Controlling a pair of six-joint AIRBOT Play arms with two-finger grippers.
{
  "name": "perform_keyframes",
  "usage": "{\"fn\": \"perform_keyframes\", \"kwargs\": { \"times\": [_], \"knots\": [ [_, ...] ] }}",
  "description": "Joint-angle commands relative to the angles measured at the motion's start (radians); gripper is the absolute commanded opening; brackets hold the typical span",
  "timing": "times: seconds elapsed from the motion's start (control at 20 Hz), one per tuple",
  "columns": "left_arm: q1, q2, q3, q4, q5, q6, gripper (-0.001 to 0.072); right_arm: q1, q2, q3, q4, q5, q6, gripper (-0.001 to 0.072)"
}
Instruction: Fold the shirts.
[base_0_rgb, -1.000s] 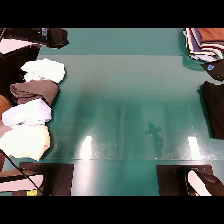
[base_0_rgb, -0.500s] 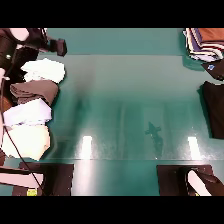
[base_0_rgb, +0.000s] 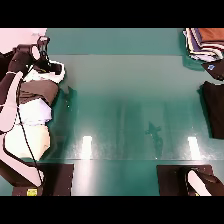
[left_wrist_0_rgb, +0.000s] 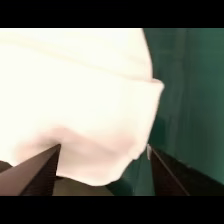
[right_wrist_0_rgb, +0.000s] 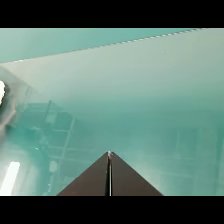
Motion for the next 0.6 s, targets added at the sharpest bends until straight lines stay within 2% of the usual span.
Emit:
{"fn": "perform_keyframes", "kwargs": {
  "times": [0.0, 0.05, 0.1, 0.15, 0.2, 0.4, 0.55],
  "knots": [
    [0.024, -0.036, -0.002, 0.011, 0.02, -0.01, 0.0643, 0.001, 0.0, 0.0, 0.0, -0.002, 0.0, 0.0018],
    [0.024, -0.035, 0.003, 0.011, 0.019, -0.013, 0.0544, 0.001, 0.0, 0.0, 0.0, -0.002, 0.0, 0.0018],
    [0.024, -0.034, 0.009, 0.011, 0.017, -0.013, 0.0274, 0.001, 0.0, 0.0, 0.0, -0.002, 0.0, 0.0018],
    [0.024, -0.034, 0.02, 0.011, 0.011, -0.013, 0.0068, 0.001, 0.0, 0.0, 0.0, -0.002, 0.0, 0.0018],
    [0.024, -0.032, 0.034, 0.01, 0.001, -0.012, 0.0024, 0.001, 0.0, 0.0, 0.0, -0.002, 0.0, 0.0018],
    [0.024, -0.021, 0.184, 0.002, -0.105, -0.013, 0.0024, 0.001, 0.001, 0.0, 0.027, -0.039, 0.0, 0.0018],
    [0.015, 0.079, 0.322, -0.019, -0.115, -0.009, 0.0024, 0.002, -0.008, 0.046, 0.081, -0.085, 0.0, 0.0018]
  ]
}}
